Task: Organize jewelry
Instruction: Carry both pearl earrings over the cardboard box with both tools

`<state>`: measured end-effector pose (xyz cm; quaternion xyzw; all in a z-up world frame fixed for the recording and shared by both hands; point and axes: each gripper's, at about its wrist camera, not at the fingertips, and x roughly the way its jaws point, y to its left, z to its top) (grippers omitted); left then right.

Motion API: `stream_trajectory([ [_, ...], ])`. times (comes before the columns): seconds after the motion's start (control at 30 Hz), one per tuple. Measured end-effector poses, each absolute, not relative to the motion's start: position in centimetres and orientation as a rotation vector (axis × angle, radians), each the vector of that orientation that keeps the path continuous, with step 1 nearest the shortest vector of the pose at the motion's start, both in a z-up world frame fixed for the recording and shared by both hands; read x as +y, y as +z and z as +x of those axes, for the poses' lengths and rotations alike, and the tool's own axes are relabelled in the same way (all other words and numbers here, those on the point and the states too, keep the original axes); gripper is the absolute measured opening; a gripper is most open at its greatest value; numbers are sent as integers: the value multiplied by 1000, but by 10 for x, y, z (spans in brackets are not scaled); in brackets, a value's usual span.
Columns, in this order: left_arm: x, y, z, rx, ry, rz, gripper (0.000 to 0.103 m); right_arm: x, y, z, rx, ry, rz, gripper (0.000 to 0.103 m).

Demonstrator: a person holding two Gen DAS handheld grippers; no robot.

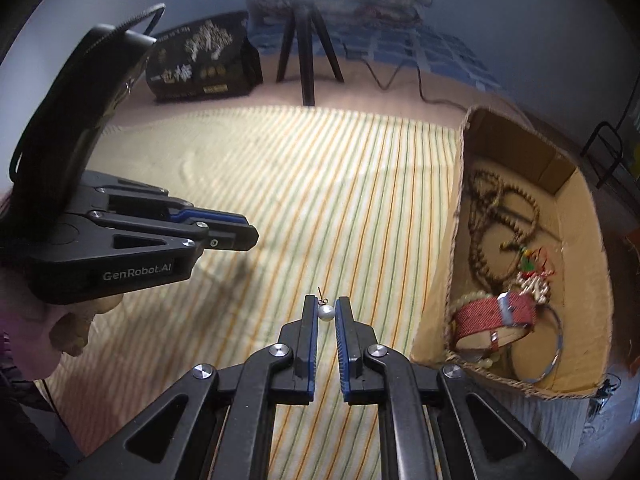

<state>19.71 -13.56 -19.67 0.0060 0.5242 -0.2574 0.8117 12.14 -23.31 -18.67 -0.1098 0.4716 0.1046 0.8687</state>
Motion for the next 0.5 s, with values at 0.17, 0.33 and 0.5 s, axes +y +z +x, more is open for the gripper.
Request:
stream_trajectory([
  [0.17, -132, -178, 193, 1077, -541, -7, 7, -236, -167, 118, 938, 211, -224, 6],
  [0.33, -137, -162, 189, 1042, -544, -19, 7, -250, -146, 117, 887, 177, -202, 6],
  [0.5, -149, -145, 186, 1014, -564, -41, 7, -272, -125, 121, 836, 124, -167, 6],
])
